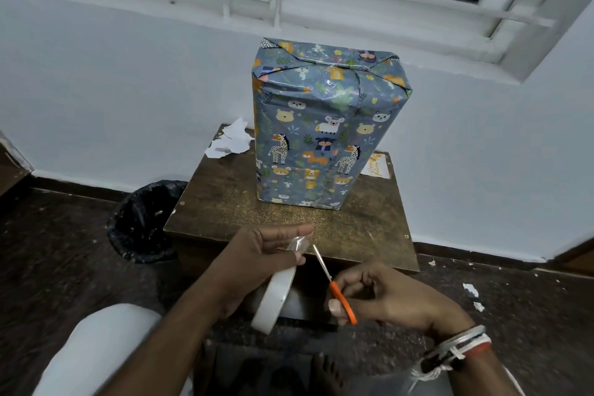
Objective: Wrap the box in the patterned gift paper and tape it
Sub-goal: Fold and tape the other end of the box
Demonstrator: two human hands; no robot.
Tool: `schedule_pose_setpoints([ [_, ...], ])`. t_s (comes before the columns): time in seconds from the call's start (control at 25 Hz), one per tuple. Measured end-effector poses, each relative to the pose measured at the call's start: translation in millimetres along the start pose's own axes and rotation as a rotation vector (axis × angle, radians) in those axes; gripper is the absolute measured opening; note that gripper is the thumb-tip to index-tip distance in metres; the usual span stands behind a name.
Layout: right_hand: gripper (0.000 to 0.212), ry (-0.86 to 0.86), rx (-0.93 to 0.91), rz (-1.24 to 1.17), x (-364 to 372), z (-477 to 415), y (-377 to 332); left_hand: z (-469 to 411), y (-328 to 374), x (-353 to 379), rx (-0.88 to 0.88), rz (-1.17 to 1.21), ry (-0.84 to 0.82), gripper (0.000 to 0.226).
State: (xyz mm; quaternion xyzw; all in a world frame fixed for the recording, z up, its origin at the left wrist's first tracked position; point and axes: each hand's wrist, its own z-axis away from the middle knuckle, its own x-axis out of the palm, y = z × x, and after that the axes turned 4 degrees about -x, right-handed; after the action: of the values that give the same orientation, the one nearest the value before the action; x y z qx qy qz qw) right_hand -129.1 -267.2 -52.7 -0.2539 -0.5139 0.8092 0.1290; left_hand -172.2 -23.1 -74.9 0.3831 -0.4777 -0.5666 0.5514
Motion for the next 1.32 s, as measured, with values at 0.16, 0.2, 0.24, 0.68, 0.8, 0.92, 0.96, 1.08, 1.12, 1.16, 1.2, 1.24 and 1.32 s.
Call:
schedule_pose_setpoints([
  [0.16,0.016,-0.086,-0.017,0.036,2.3,-7.9,3.2,-1.5,-1.8,3.0,0.021,-0.045,0.009,0.046],
  [0.2,0.016,-0.082,-0.019,0.025,1.5,-8.5,3.5,-1.6,-2.4,3.8,0.019,-0.05,0.006,0.046],
  [0.24,0.016,-0.081,-0.02,0.013,0.4,-8.8,3.3,-1.7,-2.8,4.3,0.016,-0.053,0.001,0.046],
  [0.68,0.023,-0.069,-0.02,-0.028,-9.2,-4.1,7.0,-4.5,-4.8,6.2,-0.001,-0.003,-0.045,0.049],
  [0.8,0.034,-0.061,-0.019,0.002,-11.5,-2.9,10.9,-4.9,-4.6,4.8,-0.013,0.036,-0.061,0.048],
  [0.92,0.028,-0.081,-0.016,-0.034,-12.3,-5.2,10.9,-4.8,-5.0,7.7,-0.032,0.05,-0.078,0.048],
  [0.96,0.025,-0.092,-0.016,-0.05,-12.2,-5.6,9.6,-5.0,-5.7,8.6,-0.038,0.046,-0.081,0.048],
  [1.08,0.015,-0.103,-0.028,-0.073,-11.4,-6.5,8.4,-4.0,-4.9,9.8,-0.059,0.039,-0.097,0.05],
  [1.12,0.011,-0.101,-0.033,-0.079,-11.5,-6.5,8.2,-3.7,-5.1,9.6,-0.062,0.03,-0.105,0.051],
  [1.16,0.007,-0.1,-0.038,-0.08,-11.6,-6.4,7.9,-3.9,-5.4,9.6,-0.065,0.014,-0.117,0.053],
  [1.2,0.005,-0.1,-0.041,-0.075,-11.7,-6.3,7.9,-3.7,-5.5,9.3,-0.067,-0.002,-0.128,0.054],
  [1.24,0.004,-0.103,-0.046,-0.071,-11.7,-6.1,7.7,-3.9,-5.5,9.0,-0.067,-0.013,-0.138,0.054],
  [1.32,0.004,-0.106,-0.052,-0.068,-11.7,-5.9,7.7,-4.7,-6.6,7.2,-0.066,-0.014,-0.153,0.055],
])
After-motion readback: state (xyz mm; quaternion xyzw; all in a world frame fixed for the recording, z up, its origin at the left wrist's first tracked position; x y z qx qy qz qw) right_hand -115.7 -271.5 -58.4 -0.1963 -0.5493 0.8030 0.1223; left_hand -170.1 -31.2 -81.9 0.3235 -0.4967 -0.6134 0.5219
